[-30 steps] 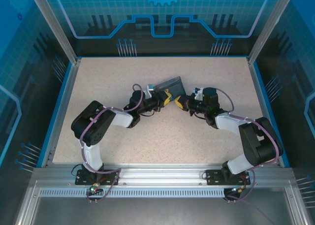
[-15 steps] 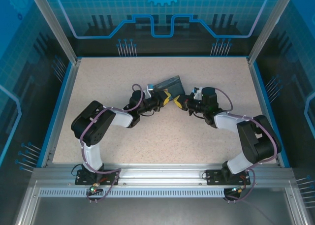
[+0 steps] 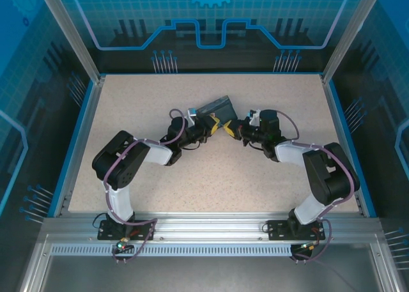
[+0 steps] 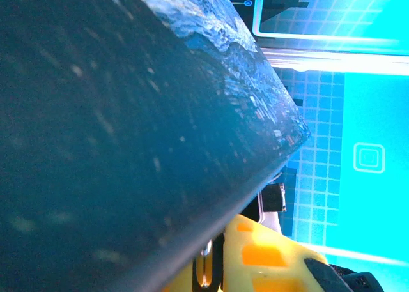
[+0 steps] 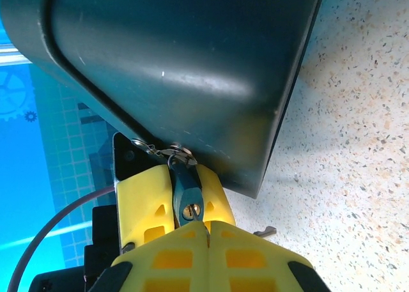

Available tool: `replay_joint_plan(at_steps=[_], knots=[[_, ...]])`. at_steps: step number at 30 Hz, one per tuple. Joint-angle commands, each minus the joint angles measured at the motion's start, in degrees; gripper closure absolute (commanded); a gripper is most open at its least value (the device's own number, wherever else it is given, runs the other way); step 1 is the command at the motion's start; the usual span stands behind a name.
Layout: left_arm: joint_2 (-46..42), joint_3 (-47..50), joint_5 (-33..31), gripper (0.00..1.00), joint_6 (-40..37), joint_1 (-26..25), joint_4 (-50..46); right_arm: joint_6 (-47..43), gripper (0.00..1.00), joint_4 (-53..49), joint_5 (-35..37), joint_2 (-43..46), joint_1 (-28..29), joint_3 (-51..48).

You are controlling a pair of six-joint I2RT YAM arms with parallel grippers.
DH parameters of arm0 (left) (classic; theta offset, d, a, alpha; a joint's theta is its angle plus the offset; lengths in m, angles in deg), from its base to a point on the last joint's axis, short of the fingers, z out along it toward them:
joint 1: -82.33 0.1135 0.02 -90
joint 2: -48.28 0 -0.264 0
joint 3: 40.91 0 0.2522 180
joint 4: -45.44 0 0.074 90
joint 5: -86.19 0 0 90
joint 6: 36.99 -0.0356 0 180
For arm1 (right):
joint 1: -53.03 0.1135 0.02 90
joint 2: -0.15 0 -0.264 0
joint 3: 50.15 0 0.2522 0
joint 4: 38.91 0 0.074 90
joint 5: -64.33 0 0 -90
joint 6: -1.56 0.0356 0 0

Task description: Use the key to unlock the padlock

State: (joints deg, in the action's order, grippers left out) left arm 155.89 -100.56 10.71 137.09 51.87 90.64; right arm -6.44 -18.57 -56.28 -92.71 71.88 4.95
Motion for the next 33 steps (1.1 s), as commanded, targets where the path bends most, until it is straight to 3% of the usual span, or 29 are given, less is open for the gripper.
replay_joint_plan(at_steps=[1,7,19,25,30,33], knots=[[-3.05,-0.58,6.88,1.00,-0.58,-2.37,4.01,-4.55,1.00,-4.61,-0.12,1.60,1.67,4.08],[-3.38,-0.19,6.92,1.00,-0.35,-2.40,4.41,-12.28,1.00,-15.44,1.03,3.02,1.72,7.34],[-3.42,-0.24,7.01,1.00,-0.46,-2.78,3.97,-5.78,1.00,-4.75,-0.09,-1.13,1.26,6.16],[-2.38,-0.58,6.77,1.00,-0.13,-3.64,3.93,-5.65,1.00,-6.07,-0.50,-2.84,2.51,8.67],[-2.14,1.56,2.42,1.00,1.99,-3.49,2.54,-6.68,1.00,-9.13,-0.35,-1.59,1.39,8.70],[-2.10,2.10,0.07,1.00,3.07,-3.56,0.98,-7.06,0.87,-9.76,-0.45,-1.12,0.76,8.63]])
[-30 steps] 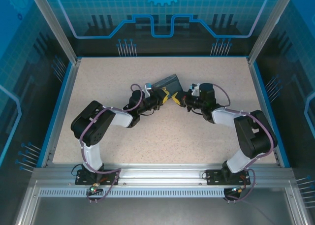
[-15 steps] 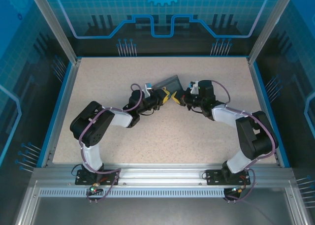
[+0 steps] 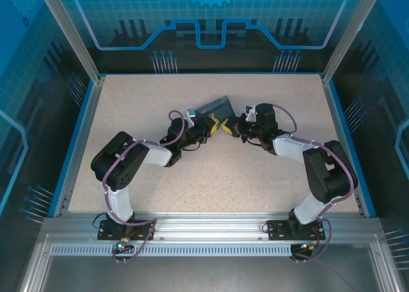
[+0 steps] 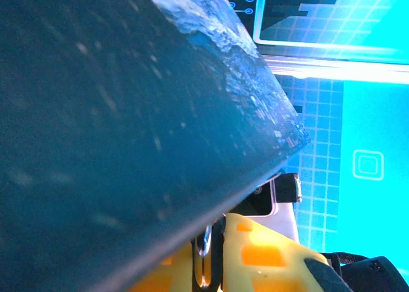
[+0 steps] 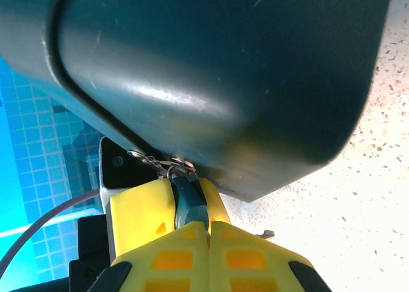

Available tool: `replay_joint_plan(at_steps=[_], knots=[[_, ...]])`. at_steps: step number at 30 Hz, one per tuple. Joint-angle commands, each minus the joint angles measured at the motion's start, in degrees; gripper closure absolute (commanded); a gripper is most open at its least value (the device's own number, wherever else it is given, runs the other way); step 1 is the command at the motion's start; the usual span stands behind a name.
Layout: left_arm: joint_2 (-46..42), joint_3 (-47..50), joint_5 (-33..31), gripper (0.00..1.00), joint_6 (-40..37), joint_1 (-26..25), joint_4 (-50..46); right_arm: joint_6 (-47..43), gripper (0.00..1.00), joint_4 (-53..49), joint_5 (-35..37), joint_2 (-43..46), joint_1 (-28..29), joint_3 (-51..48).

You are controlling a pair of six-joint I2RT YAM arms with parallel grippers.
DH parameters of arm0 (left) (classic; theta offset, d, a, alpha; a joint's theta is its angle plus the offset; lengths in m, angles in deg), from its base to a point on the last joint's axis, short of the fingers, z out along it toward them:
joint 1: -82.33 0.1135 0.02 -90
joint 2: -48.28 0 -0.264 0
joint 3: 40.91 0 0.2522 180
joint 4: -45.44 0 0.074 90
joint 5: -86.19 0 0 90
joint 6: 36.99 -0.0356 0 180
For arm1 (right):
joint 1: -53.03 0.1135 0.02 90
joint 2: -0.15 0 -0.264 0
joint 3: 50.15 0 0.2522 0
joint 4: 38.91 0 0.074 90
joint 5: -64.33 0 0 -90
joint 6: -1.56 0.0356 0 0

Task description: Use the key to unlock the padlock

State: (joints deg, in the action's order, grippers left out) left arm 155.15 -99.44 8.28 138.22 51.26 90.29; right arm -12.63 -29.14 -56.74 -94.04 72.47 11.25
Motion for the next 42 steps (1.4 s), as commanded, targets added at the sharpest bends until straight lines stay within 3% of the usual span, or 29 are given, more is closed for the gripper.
replay_joint_plan(at_steps=[1,7,11,13,17,22,28,33,39,42], knots=[[-1.39,1.09,1.94,1.00,2.21,-2.88,0.86,-0.99,0.82,0.57,-0.11,0.30,0.08,2.30],[-1.46,0.92,0.42,1.00,2.32,-2.41,-1.28,-1.72,0.61,-0.42,-0.20,1.57,-0.68,1.38],[-1.09,0.58,0.26,1.00,2.32,-2.08,-1.51,-2.35,0.29,-1.13,-0.54,2.55,-1.12,0.63],[-0.96,0.40,0.30,1.00,2.38,-2.06,-1.48,-3.24,0.20,-2.58,-1.04,3.57,-1.42,0.31],[-0.87,0.13,0.51,1.00,2.25,-1.82,-1.73,-9.54,0.14,-13.00,-1.18,7.51,-2.08,0.42],[-1.13,0.30,0.65,1.00,2.06,-1.48,-2.00,-25.42,0.15,-30.74,4.06,13.00,-2.51,2.41],[-1.57,0.32,1.00,1.00,1.92,-1.28,-2.90,-52.72,0.25,-47.93,18.57,15.50,1.26,12.02],[-1.49,-0.44,1.68,1.00,2.21,-1.32,-4.61,-65.26,0.33,-47.66,25.72,15.06,5.54,13.39],[-1.68,-0.97,2.49,1.00,2.80,-1.24,-6.29,-74.61,0.53,-45.63,27.32,12.53,8.00,14.05],[-1.99,-0.97,3.11,1.00,3.48,-1.10,-7.13,-78.47,0.56,-45.32,26.83,11.47,9.15,14.88]])
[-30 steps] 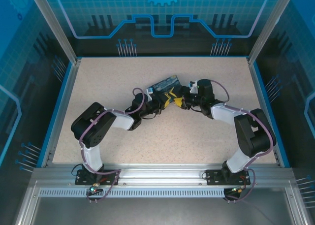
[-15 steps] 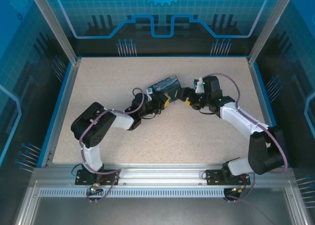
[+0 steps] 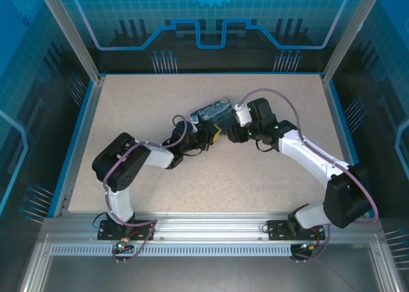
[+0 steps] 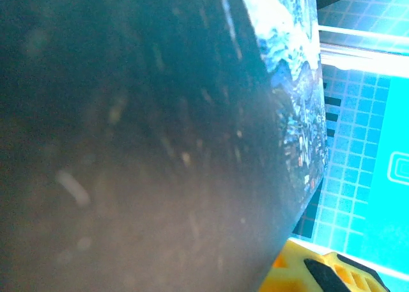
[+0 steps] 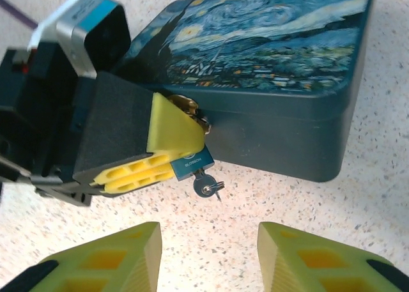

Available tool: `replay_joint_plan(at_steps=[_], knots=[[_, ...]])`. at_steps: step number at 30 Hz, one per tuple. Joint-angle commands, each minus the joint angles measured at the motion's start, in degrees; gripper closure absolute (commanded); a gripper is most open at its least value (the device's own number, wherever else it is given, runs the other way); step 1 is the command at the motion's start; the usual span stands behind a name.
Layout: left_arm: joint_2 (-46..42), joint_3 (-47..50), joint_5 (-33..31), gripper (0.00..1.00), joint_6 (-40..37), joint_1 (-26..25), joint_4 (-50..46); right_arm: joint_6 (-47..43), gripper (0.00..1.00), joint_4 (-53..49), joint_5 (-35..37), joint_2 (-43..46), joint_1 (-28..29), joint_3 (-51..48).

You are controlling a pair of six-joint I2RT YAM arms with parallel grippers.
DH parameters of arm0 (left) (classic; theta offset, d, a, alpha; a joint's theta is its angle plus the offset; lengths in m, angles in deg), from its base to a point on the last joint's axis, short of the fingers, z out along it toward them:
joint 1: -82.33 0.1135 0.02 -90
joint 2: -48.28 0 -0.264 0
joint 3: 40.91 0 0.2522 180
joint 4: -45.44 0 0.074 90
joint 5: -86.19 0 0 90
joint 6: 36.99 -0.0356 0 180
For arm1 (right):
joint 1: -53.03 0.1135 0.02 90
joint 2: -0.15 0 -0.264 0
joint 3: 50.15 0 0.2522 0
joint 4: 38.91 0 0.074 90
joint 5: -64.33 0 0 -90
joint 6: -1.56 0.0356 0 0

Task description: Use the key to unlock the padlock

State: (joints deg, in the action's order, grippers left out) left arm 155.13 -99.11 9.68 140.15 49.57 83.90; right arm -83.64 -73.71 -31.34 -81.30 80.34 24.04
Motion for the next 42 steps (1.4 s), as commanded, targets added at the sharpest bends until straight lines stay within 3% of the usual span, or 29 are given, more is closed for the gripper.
replay_joint_plan(at_steps=[1,19,42], knots=[[-2.01,-1.35,1.87,1.00,1.77,0.59,-0.89,-8.39,0.56,-1.53,1.45,-1.83,1.57,2.77],[-3.36,-3.00,4.74,1.00,2.81,1.66,-5.33,-17.18,0.53,-4.40,12.45,-11.49,8.26,7.08],[-3.46,-3.76,5.66,1.00,2.34,1.84,-6.67,-18.44,0.58,-3.14,15.39,-14.84,8.84,8.90]])
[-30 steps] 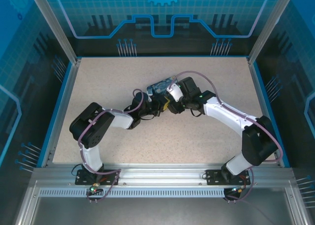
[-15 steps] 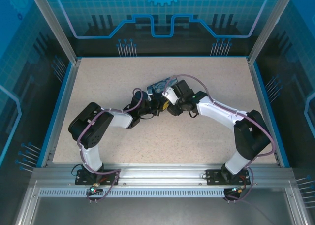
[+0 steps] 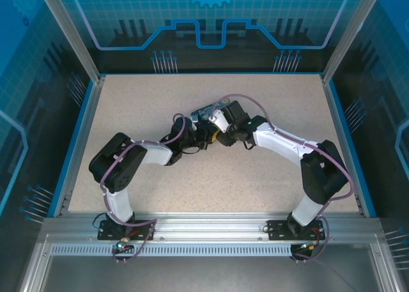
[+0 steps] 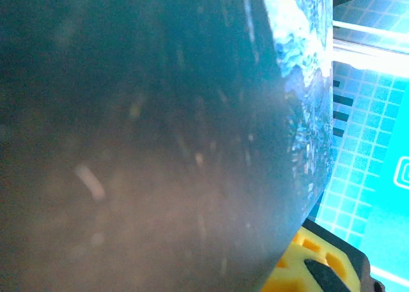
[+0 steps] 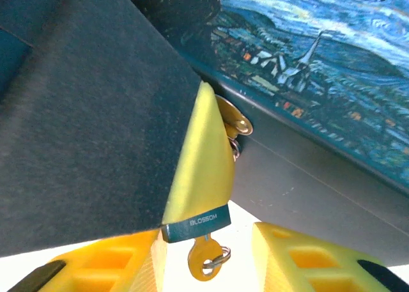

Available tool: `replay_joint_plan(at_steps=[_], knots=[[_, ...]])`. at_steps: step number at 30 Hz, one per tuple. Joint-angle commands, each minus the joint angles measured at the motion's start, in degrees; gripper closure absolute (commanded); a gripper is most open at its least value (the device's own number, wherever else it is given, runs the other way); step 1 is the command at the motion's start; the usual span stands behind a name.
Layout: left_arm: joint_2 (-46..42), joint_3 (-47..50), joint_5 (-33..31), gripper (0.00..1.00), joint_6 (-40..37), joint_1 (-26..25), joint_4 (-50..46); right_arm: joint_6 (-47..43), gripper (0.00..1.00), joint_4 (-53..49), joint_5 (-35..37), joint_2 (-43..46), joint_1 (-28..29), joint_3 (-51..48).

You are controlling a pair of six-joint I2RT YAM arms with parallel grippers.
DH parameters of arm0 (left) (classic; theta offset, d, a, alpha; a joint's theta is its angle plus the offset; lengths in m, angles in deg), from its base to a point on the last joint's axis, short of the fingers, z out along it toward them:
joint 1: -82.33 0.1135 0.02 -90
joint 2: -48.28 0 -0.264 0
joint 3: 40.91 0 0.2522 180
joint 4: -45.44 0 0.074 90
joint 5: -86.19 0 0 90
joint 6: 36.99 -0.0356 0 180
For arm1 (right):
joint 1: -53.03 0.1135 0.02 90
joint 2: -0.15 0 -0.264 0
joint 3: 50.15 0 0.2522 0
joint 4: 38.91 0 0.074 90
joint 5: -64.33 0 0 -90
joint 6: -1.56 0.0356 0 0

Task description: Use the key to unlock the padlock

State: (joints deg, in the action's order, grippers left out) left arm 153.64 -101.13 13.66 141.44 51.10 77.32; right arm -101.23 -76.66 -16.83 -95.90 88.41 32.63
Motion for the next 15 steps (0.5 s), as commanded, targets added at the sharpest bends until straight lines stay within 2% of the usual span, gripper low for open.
replay_joint_plan(at_steps=[1,6,11,15], knots=[[-1.95,-1.71,1.68,1.00,1.07,0.29,-0.08,-0.72,0.58,-0.01,0.75,-0.02,0.81,-0.16],[-1.93,-1.80,1.86,1.00,1.01,0.38,-0.04,-0.42,0.59,0.16,0.89,-0.04,0.70,-0.64],[-1.80,-1.64,1.93,1.00,1.29,0.37,0.29,-0.85,0.65,0.56,1.53,-0.78,0.70,0.05],[-1.70,-1.62,1.90,1.00,1.31,0.37,0.80,-0.83,0.74,0.95,1.52,-1.02,0.53,0.31]])
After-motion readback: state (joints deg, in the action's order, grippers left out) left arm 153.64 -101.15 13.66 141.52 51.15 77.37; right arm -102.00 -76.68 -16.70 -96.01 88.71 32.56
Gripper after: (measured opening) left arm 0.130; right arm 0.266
